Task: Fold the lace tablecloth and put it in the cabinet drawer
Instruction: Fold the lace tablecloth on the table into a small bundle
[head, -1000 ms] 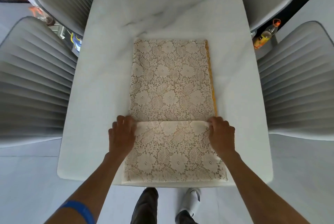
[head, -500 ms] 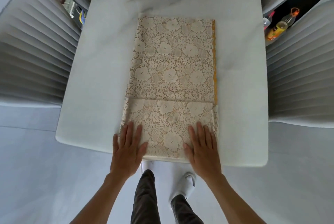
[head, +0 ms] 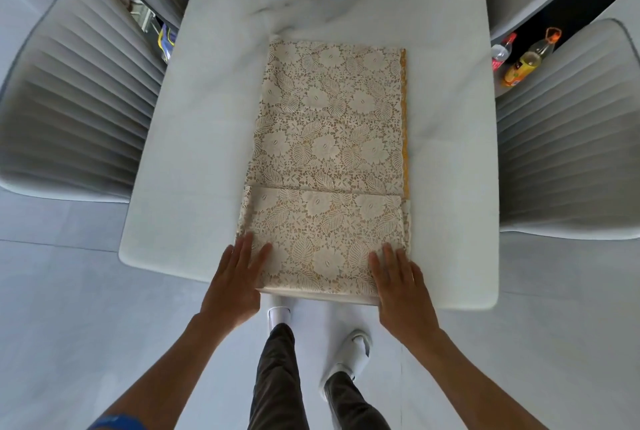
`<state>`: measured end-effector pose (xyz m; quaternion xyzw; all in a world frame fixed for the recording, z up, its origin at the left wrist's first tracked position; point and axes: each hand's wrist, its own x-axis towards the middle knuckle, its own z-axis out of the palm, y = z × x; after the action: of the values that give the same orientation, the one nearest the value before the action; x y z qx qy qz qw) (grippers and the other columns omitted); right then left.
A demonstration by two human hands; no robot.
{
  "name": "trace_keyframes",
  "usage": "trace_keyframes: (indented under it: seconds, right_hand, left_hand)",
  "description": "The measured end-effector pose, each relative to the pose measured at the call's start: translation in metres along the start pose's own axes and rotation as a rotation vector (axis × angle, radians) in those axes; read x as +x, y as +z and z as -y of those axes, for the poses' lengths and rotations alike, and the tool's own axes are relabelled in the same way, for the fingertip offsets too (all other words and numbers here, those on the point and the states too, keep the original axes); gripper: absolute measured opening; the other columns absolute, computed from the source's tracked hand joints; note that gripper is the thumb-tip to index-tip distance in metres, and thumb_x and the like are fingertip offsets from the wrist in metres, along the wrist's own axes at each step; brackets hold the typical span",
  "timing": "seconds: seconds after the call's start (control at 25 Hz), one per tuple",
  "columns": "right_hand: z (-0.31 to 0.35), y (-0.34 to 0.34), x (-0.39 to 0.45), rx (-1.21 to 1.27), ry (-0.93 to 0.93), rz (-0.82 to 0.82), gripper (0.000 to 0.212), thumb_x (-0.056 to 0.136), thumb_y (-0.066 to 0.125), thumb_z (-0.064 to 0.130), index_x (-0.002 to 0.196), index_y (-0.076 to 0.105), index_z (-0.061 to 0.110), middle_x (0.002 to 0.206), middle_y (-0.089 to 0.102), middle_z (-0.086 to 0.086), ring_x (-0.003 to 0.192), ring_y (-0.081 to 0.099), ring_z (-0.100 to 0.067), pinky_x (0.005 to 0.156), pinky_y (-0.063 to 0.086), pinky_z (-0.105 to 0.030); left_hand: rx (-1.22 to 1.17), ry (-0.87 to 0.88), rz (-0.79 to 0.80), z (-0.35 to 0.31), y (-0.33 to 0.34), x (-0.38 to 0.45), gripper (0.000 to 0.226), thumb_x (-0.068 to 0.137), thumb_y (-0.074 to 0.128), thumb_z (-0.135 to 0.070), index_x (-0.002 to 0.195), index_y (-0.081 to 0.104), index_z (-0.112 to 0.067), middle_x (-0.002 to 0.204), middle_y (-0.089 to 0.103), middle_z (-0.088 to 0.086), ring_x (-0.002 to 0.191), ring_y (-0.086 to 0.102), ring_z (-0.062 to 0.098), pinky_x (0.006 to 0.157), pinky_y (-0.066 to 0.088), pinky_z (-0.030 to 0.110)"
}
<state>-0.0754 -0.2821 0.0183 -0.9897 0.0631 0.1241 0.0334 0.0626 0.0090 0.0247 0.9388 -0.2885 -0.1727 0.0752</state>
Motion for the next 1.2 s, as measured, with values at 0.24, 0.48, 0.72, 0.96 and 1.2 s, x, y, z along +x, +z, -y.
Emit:
trace_keyframes:
  seconds: [0.24,0.48,0.72,0.96,1.2]
  right_hand:
    - [0.000,-0.015,0.008,-0.028,0.061,-0.057,0.051,0.068,0.069,0.006,0.118,0.065,0.007,0.130,0.064,-0.012,0.112,0.065,-0.031,0.092,0.051,-0.047]
    - [-0.001,-0.065,0.013,0.217,0.167,0.289,0.016,0.075,0.053,0.016,0.065,0.045,0.025,0.064,0.059,0.005,0.072,0.062,-0.021,0.094,0.043,-0.034]
    - [-0.029,-0.107,0.014,0.564,0.229,0.203,0.029,0.070,0.058,0.021,0.052,0.035,0.019,0.047,0.041,0.000,0.050,0.044,-0.020,0.050,0.033,-0.031]
    - [-0.064,-0.161,0.136,0.621,0.389,0.055,0.021,0.069,0.054,0.034,0.060,0.053,0.016,0.052,0.056,0.002,0.054,0.056,-0.016,0.052,0.039,-0.027]
    - [-0.081,-0.116,0.221,0.803,0.658,0.143,0.044,0.077,0.067,0.014,0.120,0.061,0.013,0.110,0.064,-0.006,0.100,0.061,-0.028,0.073,0.045,-0.029]
  left_hand:
    - [0.117,0.073,-0.152,0.012,-0.007,0.004,0.056,0.056,0.079,0.007,0.111,0.067,0.001,0.129,0.062,0.022,0.112,0.066,0.034,0.094,0.051,0.050]
    - [0.077,-0.036,0.255,0.012,-0.053,0.005,0.008,0.095,0.048,-0.018,0.102,0.052,-0.021,0.091,0.070,-0.002,0.094,0.065,0.021,0.111,0.032,0.038]
    - [-0.429,-0.174,0.222,0.028,-0.119,-0.002,0.015,0.084,0.067,-0.038,0.077,0.059,-0.027,0.073,0.063,-0.009,0.074,0.059,0.016,0.064,0.039,0.026]
    - [-0.791,-0.188,0.078,0.048,-0.164,0.114,0.026,0.085,0.072,-0.036,0.076,0.067,-0.013,0.074,0.071,0.004,0.064,0.060,0.007,0.067,0.044,0.030]
    - [-1.011,-0.538,0.193,0.064,-0.118,0.197,0.033,0.081,0.077,-0.033,0.103,0.059,-0.016,0.097,0.066,-0.001,0.085,0.063,0.019,0.071,0.048,0.030]
